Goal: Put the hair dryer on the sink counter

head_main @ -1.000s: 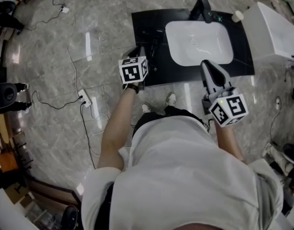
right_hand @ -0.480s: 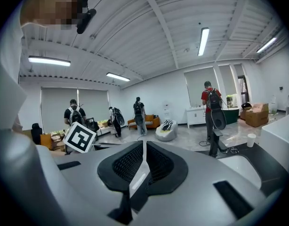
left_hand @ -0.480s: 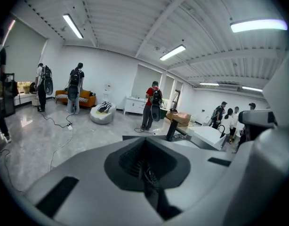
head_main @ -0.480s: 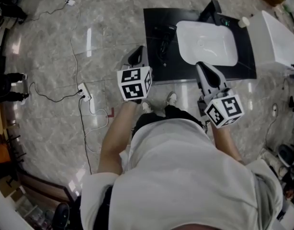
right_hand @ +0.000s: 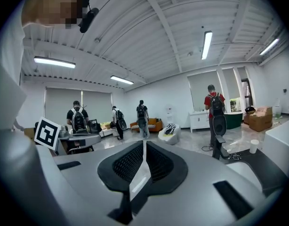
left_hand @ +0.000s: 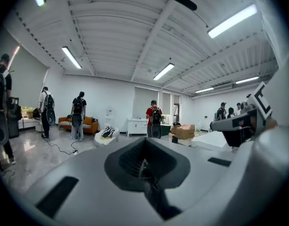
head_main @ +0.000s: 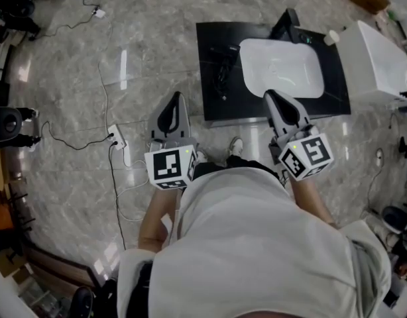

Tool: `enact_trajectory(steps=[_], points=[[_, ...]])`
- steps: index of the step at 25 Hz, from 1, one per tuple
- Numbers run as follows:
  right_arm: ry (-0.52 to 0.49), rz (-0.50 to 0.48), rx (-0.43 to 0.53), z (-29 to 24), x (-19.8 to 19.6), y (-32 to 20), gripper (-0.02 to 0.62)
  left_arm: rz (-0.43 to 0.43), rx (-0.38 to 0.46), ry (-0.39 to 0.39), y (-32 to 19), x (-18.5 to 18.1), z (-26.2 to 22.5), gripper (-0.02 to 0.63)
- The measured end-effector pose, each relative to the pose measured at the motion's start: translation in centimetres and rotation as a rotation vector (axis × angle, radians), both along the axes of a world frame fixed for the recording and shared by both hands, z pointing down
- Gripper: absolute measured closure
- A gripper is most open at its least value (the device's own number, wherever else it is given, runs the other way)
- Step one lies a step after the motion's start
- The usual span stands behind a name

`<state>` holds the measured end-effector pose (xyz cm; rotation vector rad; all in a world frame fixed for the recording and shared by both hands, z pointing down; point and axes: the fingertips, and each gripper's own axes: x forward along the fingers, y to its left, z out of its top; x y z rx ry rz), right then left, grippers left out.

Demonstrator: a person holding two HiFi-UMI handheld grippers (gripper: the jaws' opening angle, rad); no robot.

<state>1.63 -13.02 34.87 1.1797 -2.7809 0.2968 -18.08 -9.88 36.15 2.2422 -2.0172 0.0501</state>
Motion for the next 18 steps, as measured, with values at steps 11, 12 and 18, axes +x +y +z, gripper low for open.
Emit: enact_trajectory(steps=[11, 12, 18], points=[[0.002, -0.024, 0.016, 0.1, 1.4, -0.8, 0.549, -0.054, 0.073, 0.029, 1.2, 0.7, -3.5, 0.604], [0.008, -0.023, 0.021, 0.0, 1.7, -0.9, 0.551, -0.053, 0.069, 0.029, 1.0, 0.9, -3.9, 0.604], [0.015, 0.006, 0.021, 0.2, 3.8, -2.1, 0.552, -0.035, 0.077, 0.060, -0.3, 2.1, -5.3, 0.604]])
